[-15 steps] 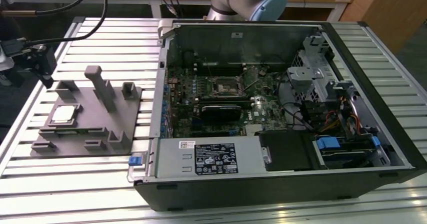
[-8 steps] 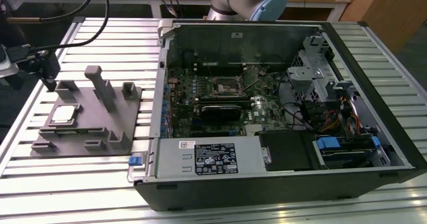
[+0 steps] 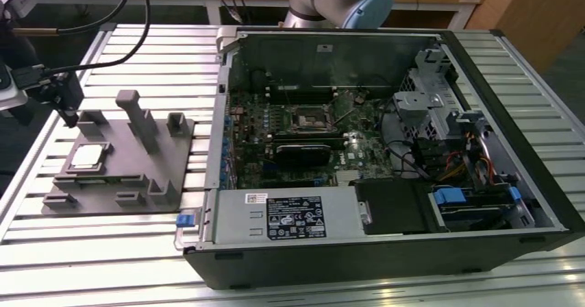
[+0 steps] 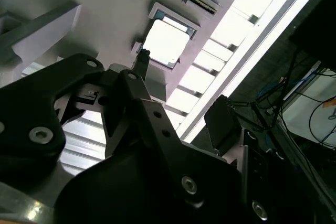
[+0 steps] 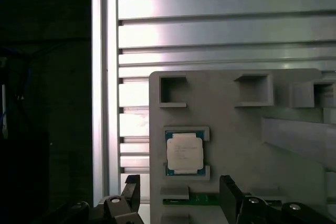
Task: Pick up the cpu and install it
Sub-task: 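Pick up the cpu and move it towards the insertion slot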
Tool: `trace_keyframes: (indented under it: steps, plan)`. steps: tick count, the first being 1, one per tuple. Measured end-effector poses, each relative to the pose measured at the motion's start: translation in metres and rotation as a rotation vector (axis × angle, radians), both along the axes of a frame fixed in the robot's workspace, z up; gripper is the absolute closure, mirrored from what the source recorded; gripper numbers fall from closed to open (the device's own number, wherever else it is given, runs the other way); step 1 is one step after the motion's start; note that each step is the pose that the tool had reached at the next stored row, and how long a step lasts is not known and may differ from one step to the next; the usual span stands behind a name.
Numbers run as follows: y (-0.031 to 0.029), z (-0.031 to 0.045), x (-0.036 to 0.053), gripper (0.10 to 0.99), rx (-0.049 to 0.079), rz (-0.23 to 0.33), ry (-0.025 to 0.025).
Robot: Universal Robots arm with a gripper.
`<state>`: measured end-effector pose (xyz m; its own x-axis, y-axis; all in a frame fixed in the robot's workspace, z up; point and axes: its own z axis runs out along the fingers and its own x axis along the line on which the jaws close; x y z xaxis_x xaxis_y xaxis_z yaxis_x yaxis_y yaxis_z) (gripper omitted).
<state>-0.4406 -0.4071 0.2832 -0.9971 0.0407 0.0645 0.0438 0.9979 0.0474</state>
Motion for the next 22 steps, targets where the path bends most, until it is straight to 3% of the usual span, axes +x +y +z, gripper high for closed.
trace_keyframes:
  steps: [7, 13, 16, 20, 22]
  plan:
    - [0.0000, -0.0061, 0.0000, 0.380, 0.000, 0.001, -0.0002]
    - [-0.0001, -0.0164, 0.0001, 0.380, 0.000, 0.009, -0.0007]
    - [-0.0001, -0.0190, 0.0000, 0.380, 0.000, 0.014, -0.0081]
    - [-0.0001, -0.0212, 0.0001, 0.380, 0.000, 0.028, -0.0286]
    - [0.0000, -0.0235, 0.0001, 0.380, 0.000, 0.044, -0.0319]
